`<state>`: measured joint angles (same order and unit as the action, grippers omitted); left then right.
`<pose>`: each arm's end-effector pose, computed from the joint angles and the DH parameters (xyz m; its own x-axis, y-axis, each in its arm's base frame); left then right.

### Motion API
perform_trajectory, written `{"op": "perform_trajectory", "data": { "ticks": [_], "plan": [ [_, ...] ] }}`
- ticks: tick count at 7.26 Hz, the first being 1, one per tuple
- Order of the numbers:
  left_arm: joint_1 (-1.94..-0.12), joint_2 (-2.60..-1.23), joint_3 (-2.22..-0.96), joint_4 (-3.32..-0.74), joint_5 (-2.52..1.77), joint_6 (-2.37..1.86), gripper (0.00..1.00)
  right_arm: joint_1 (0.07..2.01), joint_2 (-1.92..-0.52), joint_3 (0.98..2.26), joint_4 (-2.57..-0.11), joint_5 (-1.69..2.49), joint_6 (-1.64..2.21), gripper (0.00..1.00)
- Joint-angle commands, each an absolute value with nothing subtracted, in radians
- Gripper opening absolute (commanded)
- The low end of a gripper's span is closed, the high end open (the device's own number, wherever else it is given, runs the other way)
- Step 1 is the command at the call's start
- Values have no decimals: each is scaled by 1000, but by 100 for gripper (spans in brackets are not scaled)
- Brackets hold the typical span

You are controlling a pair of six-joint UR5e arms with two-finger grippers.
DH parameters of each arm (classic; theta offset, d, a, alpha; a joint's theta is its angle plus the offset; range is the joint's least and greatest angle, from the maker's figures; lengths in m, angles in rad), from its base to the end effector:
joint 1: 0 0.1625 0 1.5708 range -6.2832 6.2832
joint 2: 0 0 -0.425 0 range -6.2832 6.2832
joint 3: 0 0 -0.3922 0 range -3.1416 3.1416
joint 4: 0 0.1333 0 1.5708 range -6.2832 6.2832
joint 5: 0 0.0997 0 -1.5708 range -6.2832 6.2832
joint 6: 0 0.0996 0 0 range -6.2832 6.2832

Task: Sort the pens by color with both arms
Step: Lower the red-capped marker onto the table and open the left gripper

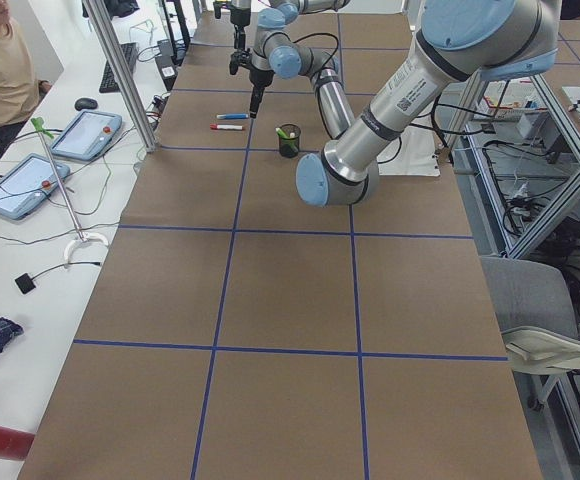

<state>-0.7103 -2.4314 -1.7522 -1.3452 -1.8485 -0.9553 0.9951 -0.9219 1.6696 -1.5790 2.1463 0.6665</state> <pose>0.4299 -0.5095 0.0939 0.6985 0.1316 -0.7034 0.0886 0.9595 0.2674 -0.3008 -0.6087 0.2290 0.6448 -0.2177 0.7327 0.0045 0.9597 0.2811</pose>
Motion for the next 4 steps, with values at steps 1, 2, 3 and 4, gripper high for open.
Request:
{"op": "perform_trajectory", "data": {
  "ticks": [1, 2, 3, 4],
  "plan": [
    [-803, -2304, -1894, -1263, -1903, -743, 99, 886, -782, 1654, -1712, 2085, 805, 99],
    [-866, -2258, -1913, -1259, -1969, -656, 99, 838, -706, 1643, -1798, 2083, 862, 98],
    [-941, -2178, -1937, -1259, -2038, -544, 99, 786, -637, 1594, -1836, 2082, 909, 98],
    [-992, -2108, -1968, -1259, -2057, -463, 99, 746, -558, 1503, -1838, 2077, 951, 98]
  ]
}}
